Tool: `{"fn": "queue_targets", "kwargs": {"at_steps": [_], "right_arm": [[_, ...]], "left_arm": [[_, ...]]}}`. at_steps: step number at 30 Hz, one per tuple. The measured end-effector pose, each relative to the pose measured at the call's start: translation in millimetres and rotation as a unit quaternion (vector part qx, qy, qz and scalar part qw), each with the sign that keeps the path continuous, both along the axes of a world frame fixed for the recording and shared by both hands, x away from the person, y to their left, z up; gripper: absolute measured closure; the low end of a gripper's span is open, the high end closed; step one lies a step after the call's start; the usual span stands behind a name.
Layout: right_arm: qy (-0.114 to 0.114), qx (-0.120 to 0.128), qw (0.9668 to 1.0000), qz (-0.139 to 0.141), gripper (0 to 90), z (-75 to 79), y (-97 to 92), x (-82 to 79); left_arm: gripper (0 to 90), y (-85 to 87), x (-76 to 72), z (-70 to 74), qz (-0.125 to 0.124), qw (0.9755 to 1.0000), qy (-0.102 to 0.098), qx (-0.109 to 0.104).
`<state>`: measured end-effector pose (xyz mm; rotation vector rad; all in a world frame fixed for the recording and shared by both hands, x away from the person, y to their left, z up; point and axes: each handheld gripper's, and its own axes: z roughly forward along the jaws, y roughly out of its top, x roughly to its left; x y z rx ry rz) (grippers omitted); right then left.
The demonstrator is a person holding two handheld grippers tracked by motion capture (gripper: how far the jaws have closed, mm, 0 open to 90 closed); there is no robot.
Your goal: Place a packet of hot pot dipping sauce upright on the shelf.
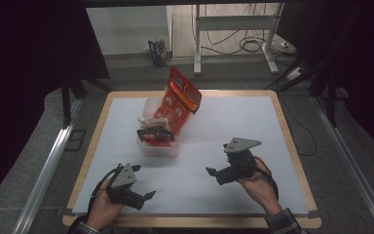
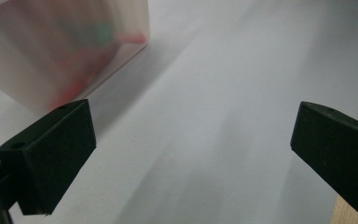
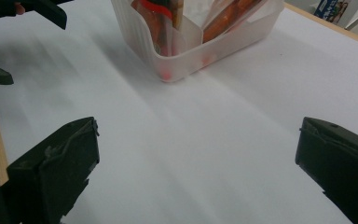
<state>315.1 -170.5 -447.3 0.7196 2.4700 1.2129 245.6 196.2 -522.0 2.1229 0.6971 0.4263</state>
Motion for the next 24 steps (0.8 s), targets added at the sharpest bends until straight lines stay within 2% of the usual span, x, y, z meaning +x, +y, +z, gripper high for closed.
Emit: {"fn": "queue_targets", "kwargs": {"at_steps": [24], "right_arm": [[0.002,0.009,0.9997,-0.023,0.0,-18.0,-26.6,-14.1]], "left_arm": [[0.0,-1.3,-0.1,0.1,0.007,0.9999,0.009,0.0]]}}
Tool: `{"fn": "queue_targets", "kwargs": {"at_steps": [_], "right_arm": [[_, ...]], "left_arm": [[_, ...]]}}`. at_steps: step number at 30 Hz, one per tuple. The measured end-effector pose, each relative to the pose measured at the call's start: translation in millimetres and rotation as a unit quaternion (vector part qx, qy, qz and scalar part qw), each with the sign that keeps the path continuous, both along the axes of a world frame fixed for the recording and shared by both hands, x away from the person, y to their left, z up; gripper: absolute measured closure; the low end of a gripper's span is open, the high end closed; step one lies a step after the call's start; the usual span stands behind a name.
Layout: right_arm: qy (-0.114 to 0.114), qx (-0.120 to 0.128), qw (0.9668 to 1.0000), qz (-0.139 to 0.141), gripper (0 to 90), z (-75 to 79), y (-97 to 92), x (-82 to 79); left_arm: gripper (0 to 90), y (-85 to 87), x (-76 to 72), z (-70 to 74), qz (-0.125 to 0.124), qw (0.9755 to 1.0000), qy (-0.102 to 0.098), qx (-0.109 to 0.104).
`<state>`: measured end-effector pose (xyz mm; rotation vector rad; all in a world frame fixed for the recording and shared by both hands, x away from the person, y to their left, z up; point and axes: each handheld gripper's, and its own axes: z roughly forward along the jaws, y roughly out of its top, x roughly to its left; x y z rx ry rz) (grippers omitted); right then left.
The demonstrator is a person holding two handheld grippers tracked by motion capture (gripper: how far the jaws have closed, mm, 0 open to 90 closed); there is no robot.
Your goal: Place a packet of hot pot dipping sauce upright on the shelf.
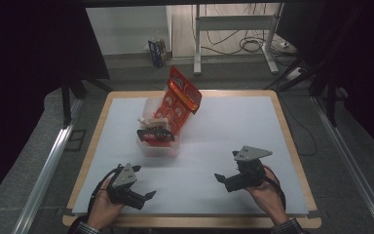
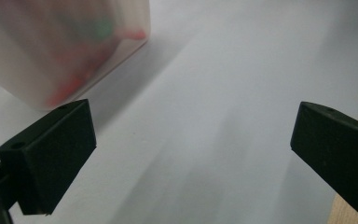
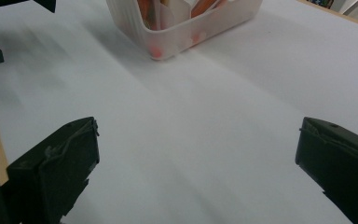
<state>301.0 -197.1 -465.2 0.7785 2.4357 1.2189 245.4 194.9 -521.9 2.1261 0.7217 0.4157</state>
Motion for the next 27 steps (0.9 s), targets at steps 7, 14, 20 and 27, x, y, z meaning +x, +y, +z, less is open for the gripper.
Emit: {"fn": "queue_targets", "kwargs": {"at_steps": [7,14,20,27], "right_arm": [[-0.004,-0.003,1.0,-0.003,0.0,-2.6,-5.1,-3.7],[-0.003,-0.006,0.9999,-0.014,0.0,-5.6,-12.8,-6.0],[-0.005,-0.007,0.9997,-0.023,0.0,-6.8,-21.1,-8.5],[-0.008,-0.005,0.9992,-0.038,0.0,-7.4,-33.8,-11.6]], "left_arm": [[0.0,-1.8,-0.8,-1.0,-0.007,0.9999,-0.007,0.008],[0.0,-4.2,-1.2,-2.0,-0.013,0.9997,-0.007,0.018],[0.0,-3.7,-1.1,-1.8,-0.01,0.9998,-0.007,0.016],[0.0,-3.3,-1.0,-1.5,-0.008,0.9998,-0.007,0.015]]}}
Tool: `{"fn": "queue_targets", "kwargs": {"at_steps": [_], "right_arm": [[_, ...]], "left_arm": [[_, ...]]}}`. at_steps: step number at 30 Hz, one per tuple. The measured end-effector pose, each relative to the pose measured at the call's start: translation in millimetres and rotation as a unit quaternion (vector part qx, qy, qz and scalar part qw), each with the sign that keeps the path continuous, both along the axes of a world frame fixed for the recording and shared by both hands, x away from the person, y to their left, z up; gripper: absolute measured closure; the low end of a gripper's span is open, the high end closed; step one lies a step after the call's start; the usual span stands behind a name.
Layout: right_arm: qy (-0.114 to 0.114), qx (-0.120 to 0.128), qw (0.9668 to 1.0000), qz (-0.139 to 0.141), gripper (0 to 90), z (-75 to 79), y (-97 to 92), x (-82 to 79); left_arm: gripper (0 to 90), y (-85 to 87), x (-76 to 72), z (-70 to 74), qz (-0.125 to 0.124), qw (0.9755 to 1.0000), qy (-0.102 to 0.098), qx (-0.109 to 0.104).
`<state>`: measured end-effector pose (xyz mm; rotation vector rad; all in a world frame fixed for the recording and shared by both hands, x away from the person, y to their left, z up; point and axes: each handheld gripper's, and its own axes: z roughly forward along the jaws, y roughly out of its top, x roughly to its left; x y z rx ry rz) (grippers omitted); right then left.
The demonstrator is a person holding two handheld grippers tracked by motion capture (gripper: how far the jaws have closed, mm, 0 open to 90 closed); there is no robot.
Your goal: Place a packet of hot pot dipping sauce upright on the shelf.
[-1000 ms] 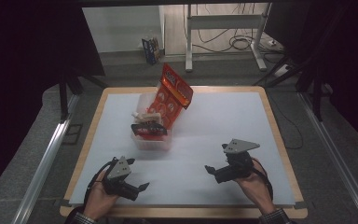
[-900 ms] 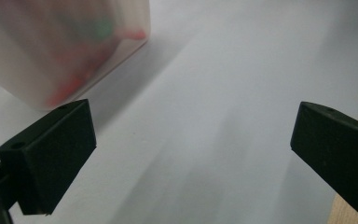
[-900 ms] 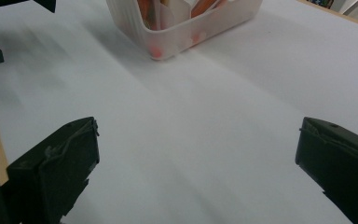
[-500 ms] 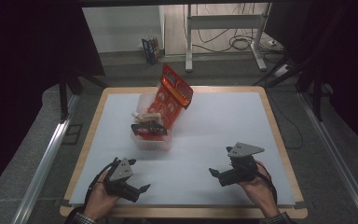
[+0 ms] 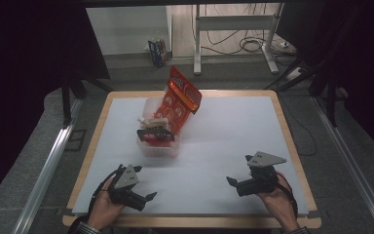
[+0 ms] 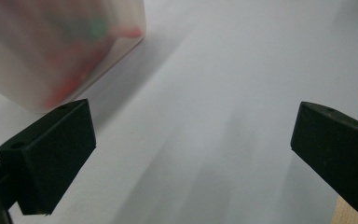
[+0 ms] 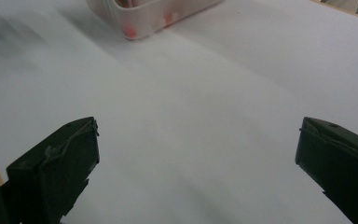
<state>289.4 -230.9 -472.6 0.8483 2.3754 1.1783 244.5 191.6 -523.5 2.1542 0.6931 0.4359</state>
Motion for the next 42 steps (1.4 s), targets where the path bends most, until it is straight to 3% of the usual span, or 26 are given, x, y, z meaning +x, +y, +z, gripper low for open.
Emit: {"fn": "queue_targets", "kwargs": {"at_steps": [21,42], "right_arm": [[-0.003,-0.012,0.9985,-0.054,0.0,-4.6,-38.1,-12.1],[0.0,-0.014,0.9941,-0.108,0.0,-13.5,-73.0,-23.9]], "left_arm": [[0.0,0.5,0.5,-0.2,0.007,1.0,0.001,0.003],[0.0,-0.3,1.5,-2.1,0.01,0.9999,0.005,0.013]]}}
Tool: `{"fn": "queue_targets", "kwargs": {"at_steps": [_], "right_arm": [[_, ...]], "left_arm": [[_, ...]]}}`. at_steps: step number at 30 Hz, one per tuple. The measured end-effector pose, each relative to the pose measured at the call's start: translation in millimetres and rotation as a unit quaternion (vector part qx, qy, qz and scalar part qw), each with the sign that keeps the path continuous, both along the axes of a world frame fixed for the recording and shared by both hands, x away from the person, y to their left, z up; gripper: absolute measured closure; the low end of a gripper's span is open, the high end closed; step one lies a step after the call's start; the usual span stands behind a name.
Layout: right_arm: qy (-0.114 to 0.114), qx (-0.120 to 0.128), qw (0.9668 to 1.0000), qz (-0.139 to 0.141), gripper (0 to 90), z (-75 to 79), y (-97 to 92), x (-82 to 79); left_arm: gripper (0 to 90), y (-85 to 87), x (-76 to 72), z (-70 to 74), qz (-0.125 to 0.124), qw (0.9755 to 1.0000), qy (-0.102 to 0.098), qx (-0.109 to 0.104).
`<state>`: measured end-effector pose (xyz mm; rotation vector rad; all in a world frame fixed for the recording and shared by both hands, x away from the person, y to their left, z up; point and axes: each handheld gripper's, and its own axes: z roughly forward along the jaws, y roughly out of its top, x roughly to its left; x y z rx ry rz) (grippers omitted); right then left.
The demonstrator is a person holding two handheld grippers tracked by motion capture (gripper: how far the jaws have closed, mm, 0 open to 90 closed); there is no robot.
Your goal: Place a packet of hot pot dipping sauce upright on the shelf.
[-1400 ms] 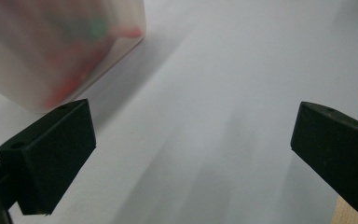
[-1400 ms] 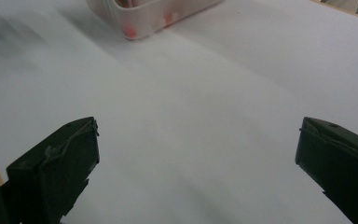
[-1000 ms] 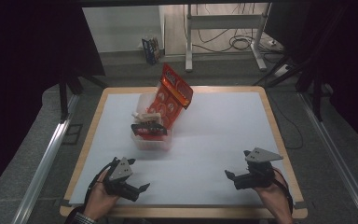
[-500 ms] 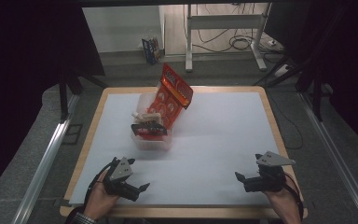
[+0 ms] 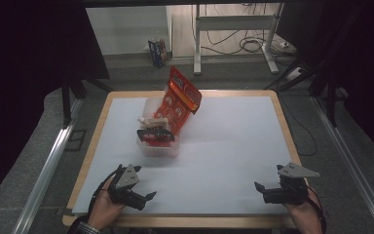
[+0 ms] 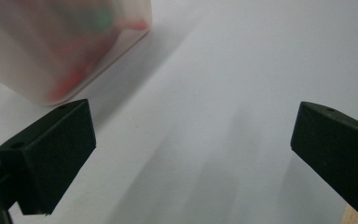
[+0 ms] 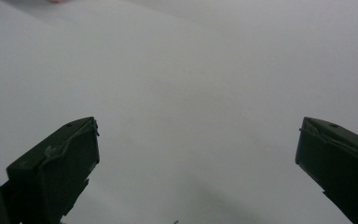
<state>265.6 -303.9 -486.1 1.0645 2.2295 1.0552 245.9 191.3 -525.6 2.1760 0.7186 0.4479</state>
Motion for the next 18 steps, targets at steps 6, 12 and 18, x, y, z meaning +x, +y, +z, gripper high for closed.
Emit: {"fn": "queue_targets", "kwargs": {"at_steps": [6,12,18], "right_arm": [[0.013,-0.005,0.9999,-0.01,0.0,-5.8,-6.7,-2.4],[0.024,-0.009,0.9996,-0.016,0.0,-10.9,-10.5,-3.9],[0.026,-0.012,0.9995,-0.013,0.0,-11.7,-10.3,-3.8]], "left_arm": [[0.0,-0.1,0.5,-0.8,0.001,1.0,0.003,0.003],[0.0,0.1,0.9,-1.5,0.002,1.0,0.005,0.005],[0.0,-0.1,1.5,-1.7,0.003,1.0,0.006,0.006]]}}
